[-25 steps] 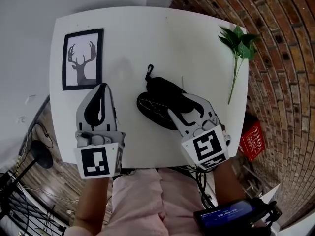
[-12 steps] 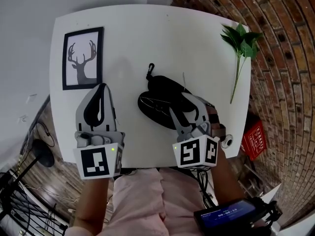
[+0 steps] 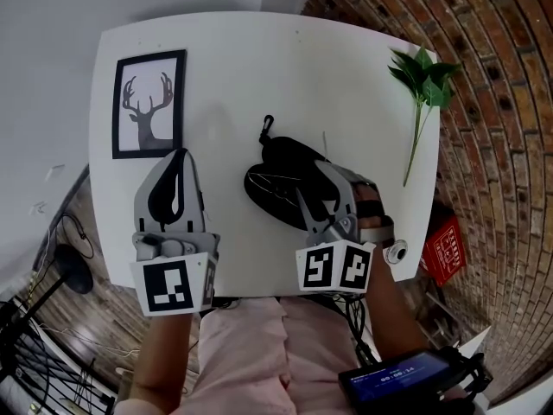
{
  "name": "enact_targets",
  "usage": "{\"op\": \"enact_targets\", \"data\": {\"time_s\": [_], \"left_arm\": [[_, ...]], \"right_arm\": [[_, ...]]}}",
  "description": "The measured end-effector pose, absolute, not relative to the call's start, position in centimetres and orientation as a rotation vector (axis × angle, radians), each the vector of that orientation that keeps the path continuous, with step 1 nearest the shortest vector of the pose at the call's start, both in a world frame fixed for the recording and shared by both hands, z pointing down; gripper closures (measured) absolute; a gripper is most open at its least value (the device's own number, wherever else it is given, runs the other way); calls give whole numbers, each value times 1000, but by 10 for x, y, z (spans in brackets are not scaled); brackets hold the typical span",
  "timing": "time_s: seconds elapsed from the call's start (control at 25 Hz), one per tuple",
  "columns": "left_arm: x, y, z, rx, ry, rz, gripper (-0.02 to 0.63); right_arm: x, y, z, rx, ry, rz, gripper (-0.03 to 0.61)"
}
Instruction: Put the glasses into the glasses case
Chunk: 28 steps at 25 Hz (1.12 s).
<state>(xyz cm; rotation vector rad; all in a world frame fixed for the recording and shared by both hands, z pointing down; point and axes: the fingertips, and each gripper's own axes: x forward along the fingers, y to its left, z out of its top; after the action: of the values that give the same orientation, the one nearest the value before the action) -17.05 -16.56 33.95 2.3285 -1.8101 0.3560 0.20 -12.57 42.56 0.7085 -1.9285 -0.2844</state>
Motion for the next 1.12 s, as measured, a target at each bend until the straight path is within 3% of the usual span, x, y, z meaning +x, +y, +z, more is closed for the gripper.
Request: {"op": "enact_targets", "data": {"time_s": [0.8,1.12], "left_arm": [[-189,-165,336,2285,-1861,324,612],[-185,-164,334,2302,-1847,315,612]], "right_arm": [[-11,-156,407,743,-1927,-366,379],[-10,-138,408,739,-1950,-321,333]]}}
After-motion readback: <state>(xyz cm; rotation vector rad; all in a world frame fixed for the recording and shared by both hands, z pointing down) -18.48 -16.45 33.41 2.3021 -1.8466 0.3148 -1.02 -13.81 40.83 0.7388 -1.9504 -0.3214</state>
